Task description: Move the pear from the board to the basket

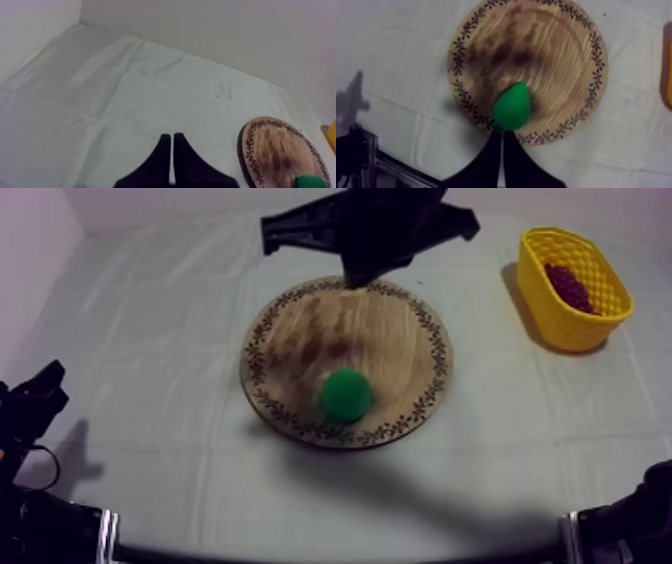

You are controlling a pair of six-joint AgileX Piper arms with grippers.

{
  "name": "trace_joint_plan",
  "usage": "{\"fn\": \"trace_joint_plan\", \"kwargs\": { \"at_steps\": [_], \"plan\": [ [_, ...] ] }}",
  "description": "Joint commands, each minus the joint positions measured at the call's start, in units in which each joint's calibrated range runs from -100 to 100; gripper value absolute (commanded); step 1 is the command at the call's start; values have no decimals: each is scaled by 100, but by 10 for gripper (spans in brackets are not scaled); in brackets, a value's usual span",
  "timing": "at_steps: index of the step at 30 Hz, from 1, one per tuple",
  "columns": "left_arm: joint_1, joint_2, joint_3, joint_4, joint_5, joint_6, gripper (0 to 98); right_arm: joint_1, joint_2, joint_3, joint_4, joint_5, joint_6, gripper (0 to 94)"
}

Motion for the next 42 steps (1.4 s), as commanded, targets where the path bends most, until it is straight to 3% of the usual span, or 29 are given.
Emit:
{"fn": "trace_joint_plan", "kwargs": {
  "at_steps": [1,15,18,24,28,33,42],
  "plan": [
    [1,0,0,-2,-1,1,1,7,192,56,-41,20,-101,2],
    [1,0,0,-2,-1,1,1,108,943,165,-297,41,-391,13],
    [1,0,0,-2,-1,1,1,118,969,160,-317,41,-367,150],
    [1,0,0,-2,-1,1,1,160,958,207,-337,42,-426,640],
    [1,0,0,-2,-1,1,1,170,951,301,-349,33,-459,821],
    [1,0,0,-2,-1,1,1,168,968,404,-387,-13,-443,902],
    [1,0,0,-2,-1,1,1,172,1178,957,-501,-754,-359,916]
  ]
}}
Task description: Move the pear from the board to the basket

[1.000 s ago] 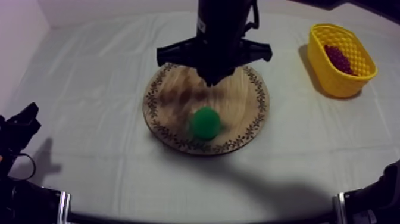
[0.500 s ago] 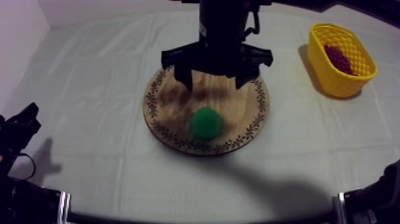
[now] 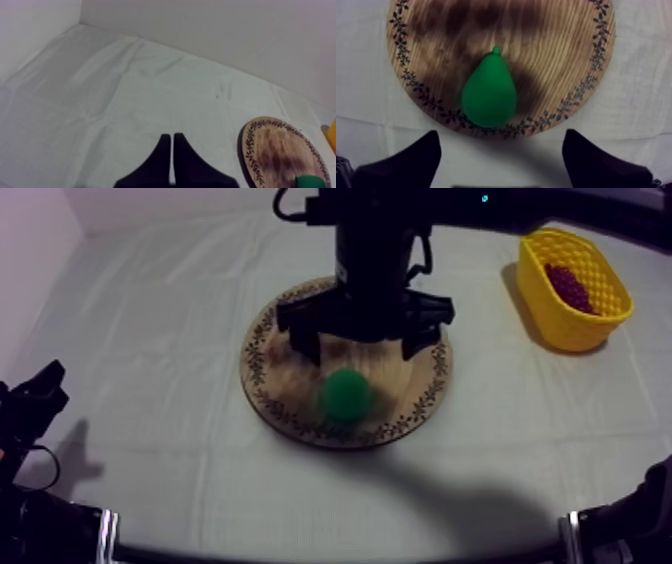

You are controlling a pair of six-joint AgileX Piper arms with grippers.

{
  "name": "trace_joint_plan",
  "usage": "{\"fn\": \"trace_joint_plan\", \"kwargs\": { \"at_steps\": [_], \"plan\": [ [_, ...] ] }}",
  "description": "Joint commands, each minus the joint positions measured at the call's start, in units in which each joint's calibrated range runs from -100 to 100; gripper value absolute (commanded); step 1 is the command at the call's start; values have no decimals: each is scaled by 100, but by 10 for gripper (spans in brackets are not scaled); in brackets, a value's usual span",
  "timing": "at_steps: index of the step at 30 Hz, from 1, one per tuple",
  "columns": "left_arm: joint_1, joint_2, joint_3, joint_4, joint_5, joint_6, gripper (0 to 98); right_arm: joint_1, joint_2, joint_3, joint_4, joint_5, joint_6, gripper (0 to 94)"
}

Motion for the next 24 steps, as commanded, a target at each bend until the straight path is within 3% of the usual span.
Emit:
{"fn": "trace_joint_plan", "kwargs": {
  "at_steps": [1,14,24],
  "plan": [
    [1,0,0,-2,-1,1,1,3,67,137,-35,-222,32,915],
    [1,0,0,-2,-1,1,1,-22,794,419,-283,-1270,394,880],
    [1,0,0,-2,-1,1,1,157,1375,265,-386,-1519,530,849]
  ]
}}
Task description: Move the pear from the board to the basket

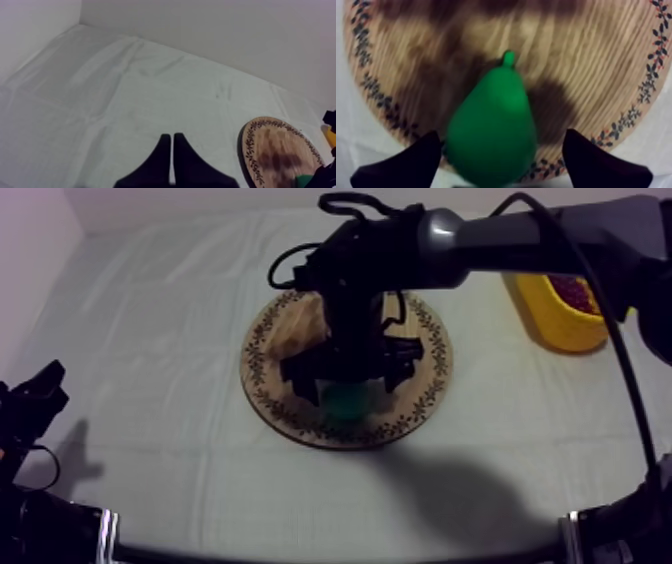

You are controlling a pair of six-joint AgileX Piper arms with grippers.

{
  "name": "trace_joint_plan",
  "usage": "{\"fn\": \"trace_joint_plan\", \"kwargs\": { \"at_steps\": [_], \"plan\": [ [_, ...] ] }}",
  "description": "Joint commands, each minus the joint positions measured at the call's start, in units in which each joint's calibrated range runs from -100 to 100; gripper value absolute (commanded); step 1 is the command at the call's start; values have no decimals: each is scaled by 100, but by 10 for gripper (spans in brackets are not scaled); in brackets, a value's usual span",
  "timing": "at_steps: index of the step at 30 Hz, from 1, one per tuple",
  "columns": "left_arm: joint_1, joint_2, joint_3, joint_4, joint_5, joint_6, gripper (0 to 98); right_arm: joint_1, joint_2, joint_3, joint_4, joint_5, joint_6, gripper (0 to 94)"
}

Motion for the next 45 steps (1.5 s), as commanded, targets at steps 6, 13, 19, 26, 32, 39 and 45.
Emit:
{"fn": "trace_joint_plan", "kwargs": {
  "at_steps": [6,13,19,26,32,39,45],
  "plan": [
    [1,0,0,-2,-1,1,1,54,279,-128,-37,-61,28,764],
    [1,0,0,-2,-1,1,1,24,333,-178,-33,-172,-20,525],
    [1,0,0,-2,-1,1,1,-6,252,-158,-45,-278,-8,376],
    [1,0,0,-2,-1,1,1,51,-228,16,24,-266,61,364],
    [1,0,0,-2,-1,1,1,346,-1231,85,284,-132,316,380],
    [1,0,0,-2,-1,1,1,1091,-2421,-17,671,-83,833,405],
    [1,0,0,-2,-1,1,1,1971,-3078,-78,921,-336,1312,418]
  ]
}}
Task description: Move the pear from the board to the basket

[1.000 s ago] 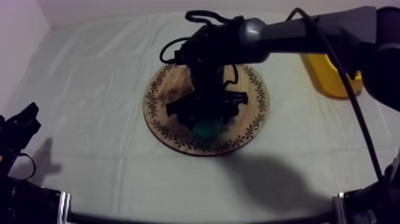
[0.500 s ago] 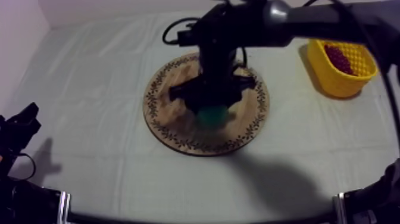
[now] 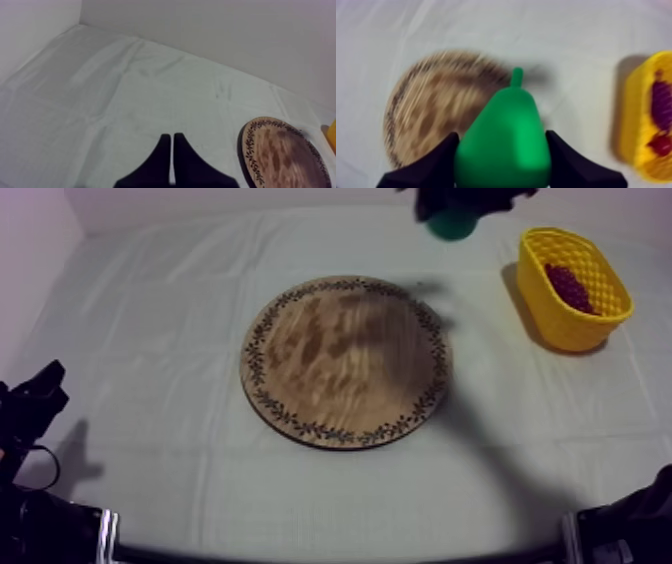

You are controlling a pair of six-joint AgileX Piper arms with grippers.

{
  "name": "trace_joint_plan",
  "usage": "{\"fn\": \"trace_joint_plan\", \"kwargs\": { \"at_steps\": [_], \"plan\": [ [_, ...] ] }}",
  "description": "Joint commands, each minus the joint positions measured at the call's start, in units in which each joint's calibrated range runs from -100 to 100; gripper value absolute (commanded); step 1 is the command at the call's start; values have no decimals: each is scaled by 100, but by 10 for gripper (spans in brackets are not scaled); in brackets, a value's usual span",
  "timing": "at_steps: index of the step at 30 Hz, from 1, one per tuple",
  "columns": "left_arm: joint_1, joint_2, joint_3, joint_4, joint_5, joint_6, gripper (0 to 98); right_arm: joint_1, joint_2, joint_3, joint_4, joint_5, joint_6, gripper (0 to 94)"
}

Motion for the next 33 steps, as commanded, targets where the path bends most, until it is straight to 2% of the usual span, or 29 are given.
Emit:
{"fn": "trace_joint_plan", "kwargs": {
  "at_steps": [1,8,14,25,28,33],
  "plan": [
    [1,0,0,-2,-1,1,1,609,-240,2,83,-182,285,418],
    [1,0,0,-2,-1,1,1,1591,-379,303,392,-914,788,418],
    [1,0,0,-2,-1,1,1,2122,-270,867,699,-1704,1044,422],
    [1,0,0,-2,-1,1,1,2489,146,2183,1177,-2854,955,441],
    [1,0,0,-2,-1,1,1,2531,332,2348,1162,-2966,973,471],
    [1,0,0,-2,-1,1,1,2556,619,2519,1081,-3076,1020,593]
  ]
}}
